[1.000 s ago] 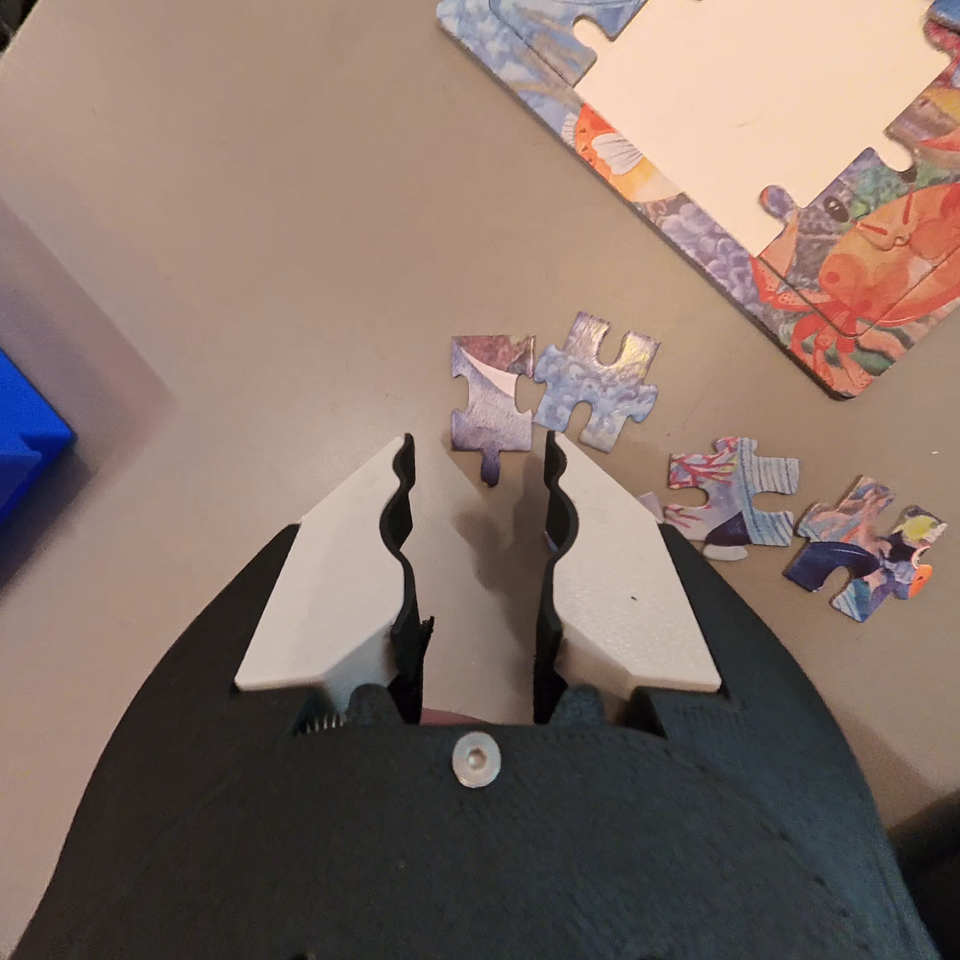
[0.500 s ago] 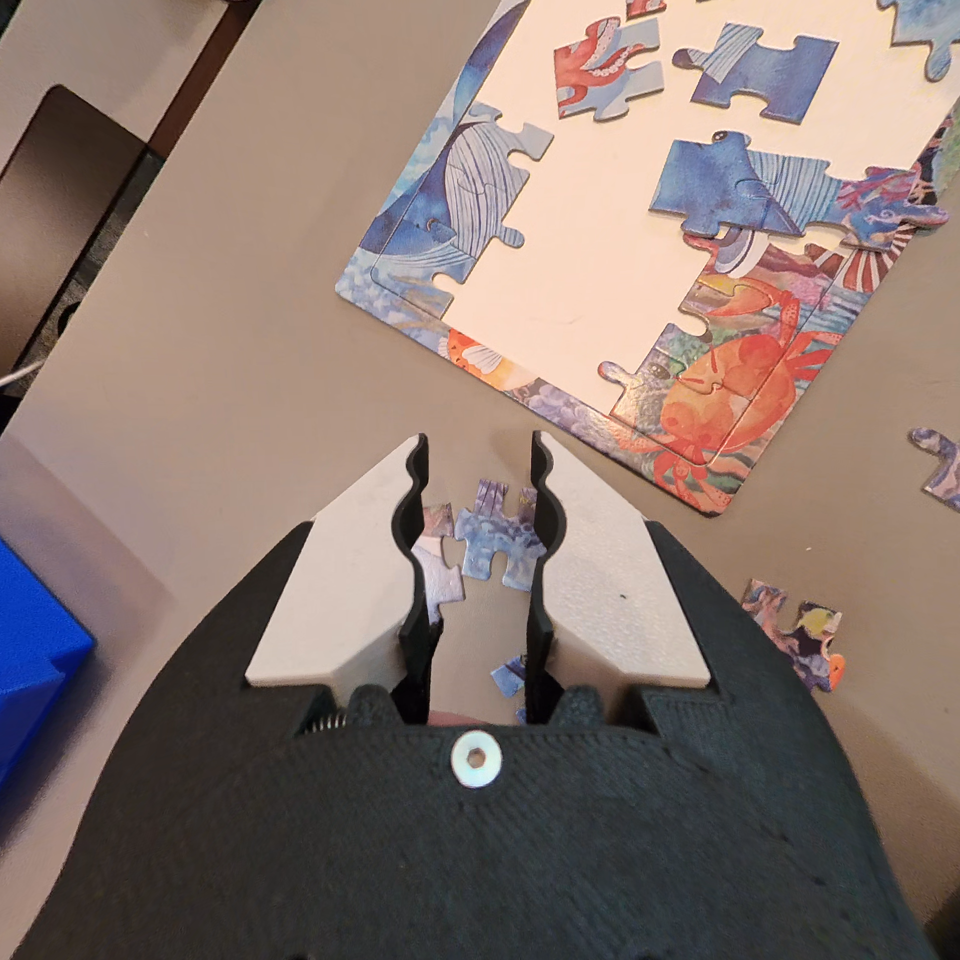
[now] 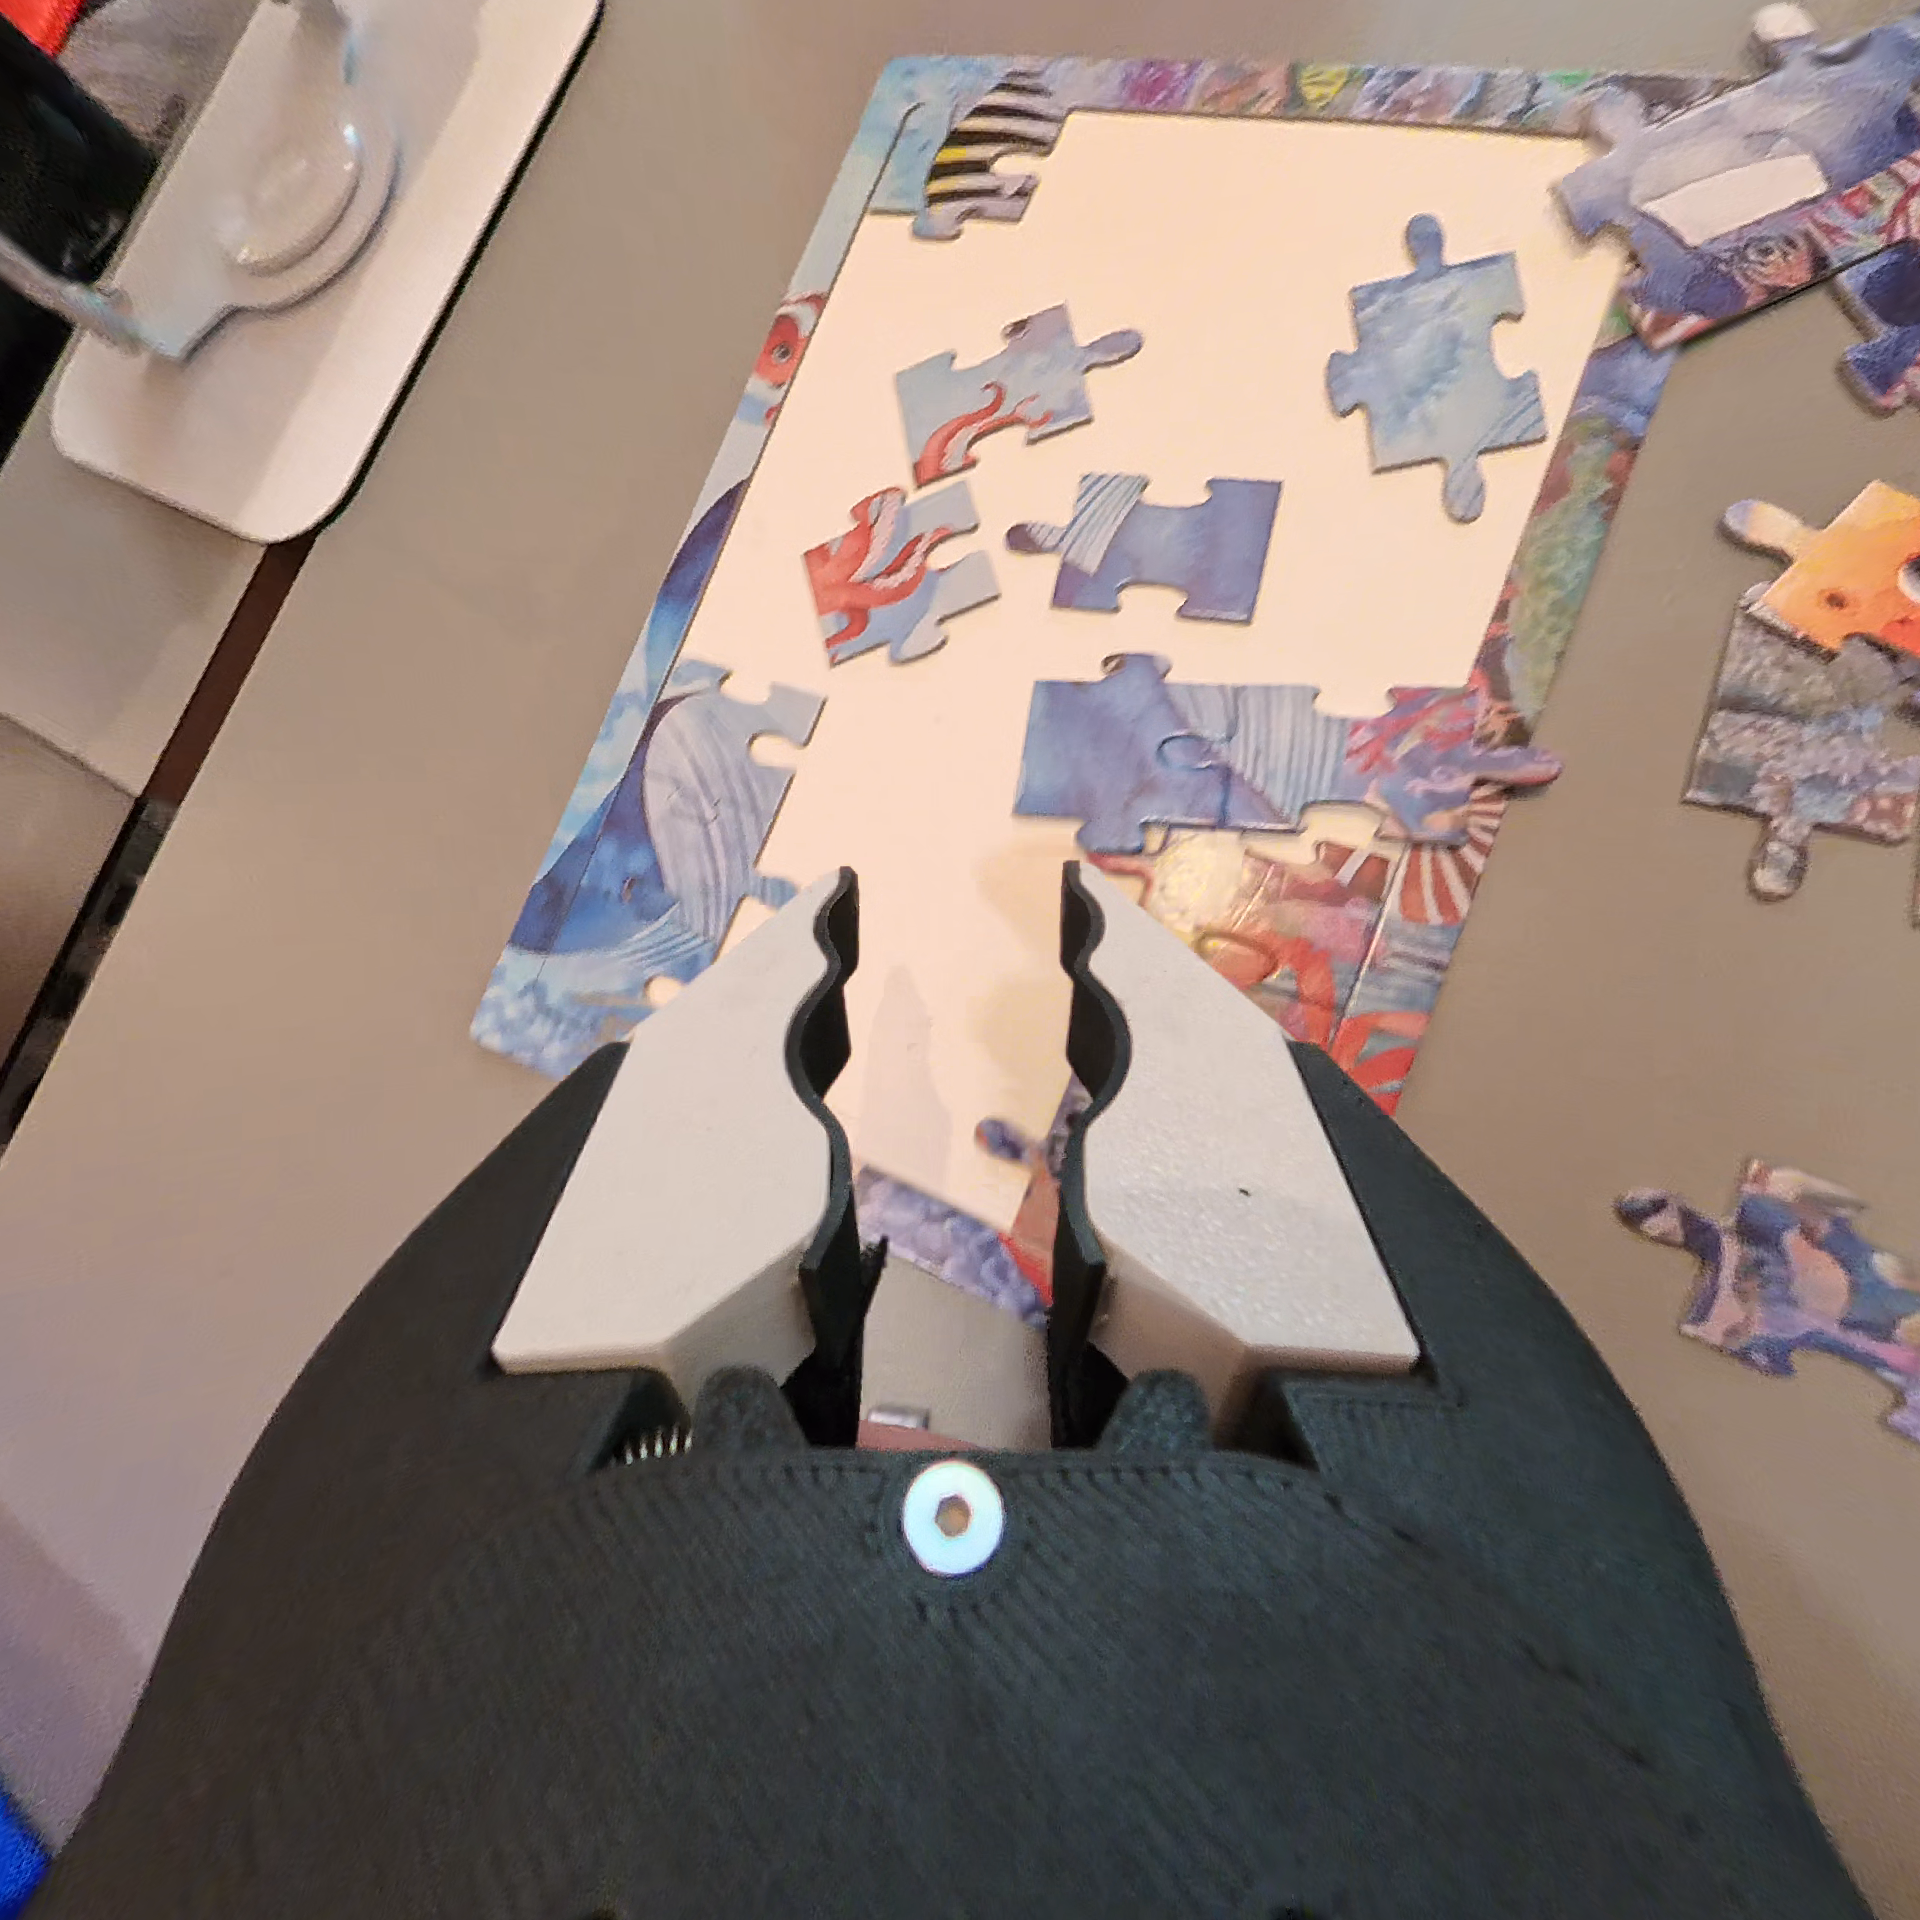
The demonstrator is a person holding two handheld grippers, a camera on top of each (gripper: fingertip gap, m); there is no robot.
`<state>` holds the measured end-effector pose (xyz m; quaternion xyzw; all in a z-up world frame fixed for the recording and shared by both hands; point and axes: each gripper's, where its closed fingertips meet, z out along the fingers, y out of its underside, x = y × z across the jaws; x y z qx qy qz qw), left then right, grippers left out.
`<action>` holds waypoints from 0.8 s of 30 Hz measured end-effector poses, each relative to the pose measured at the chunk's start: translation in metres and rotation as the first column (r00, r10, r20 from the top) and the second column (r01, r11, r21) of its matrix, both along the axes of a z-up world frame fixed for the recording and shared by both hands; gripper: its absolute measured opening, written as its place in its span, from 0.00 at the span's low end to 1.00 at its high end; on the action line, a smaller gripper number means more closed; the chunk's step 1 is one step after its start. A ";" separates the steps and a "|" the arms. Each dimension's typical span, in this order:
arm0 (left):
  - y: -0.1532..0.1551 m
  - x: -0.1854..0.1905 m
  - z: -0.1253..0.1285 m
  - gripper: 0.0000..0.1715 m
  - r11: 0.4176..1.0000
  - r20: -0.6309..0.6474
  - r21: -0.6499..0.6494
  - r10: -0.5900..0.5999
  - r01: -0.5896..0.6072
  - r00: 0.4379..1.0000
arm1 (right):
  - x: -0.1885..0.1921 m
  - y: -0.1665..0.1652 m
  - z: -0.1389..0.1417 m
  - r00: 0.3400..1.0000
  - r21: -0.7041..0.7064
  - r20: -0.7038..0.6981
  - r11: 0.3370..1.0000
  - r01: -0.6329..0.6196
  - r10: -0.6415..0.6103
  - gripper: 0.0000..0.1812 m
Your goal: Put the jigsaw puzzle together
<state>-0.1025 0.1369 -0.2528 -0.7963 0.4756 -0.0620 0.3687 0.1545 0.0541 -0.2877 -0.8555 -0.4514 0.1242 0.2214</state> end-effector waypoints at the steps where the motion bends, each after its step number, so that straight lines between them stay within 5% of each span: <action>1: 0.000 0.005 -0.002 0.22 1.000 -0.003 0.003 -0.010 0.010 1.000 | 0.011 0.003 0.005 0.999 0.023 -0.011 0.999 0.046 -0.046 0.41; 7: -0.001 0.020 -0.011 0.22 0.999 -0.014 -0.017 -0.036 0.036 0.999 | 0.070 0.014 0.012 0.964 0.035 -0.092 0.967 0.252 -0.248 0.41; 14: 0.002 0.025 -0.014 0.22 0.999 -0.009 -0.014 -0.030 0.030 1.000 | 0.060 0.020 -0.001 0.963 0.054 -0.104 0.965 0.257 -0.251 0.34; 19: 0.007 0.020 -0.015 0.22 1.000 0.007 -0.012 -0.001 0.001 1.000 | 0.051 0.019 0.002 0.961 0.012 -0.174 0.975 0.220 -0.215 0.20; 24: 0.008 0.019 -0.016 0.21 1.000 0.010 -0.013 0.008 -0.007 1.000 | 0.083 0.048 0.015 0.936 0.088 -0.179 0.943 0.322 -0.303 0.35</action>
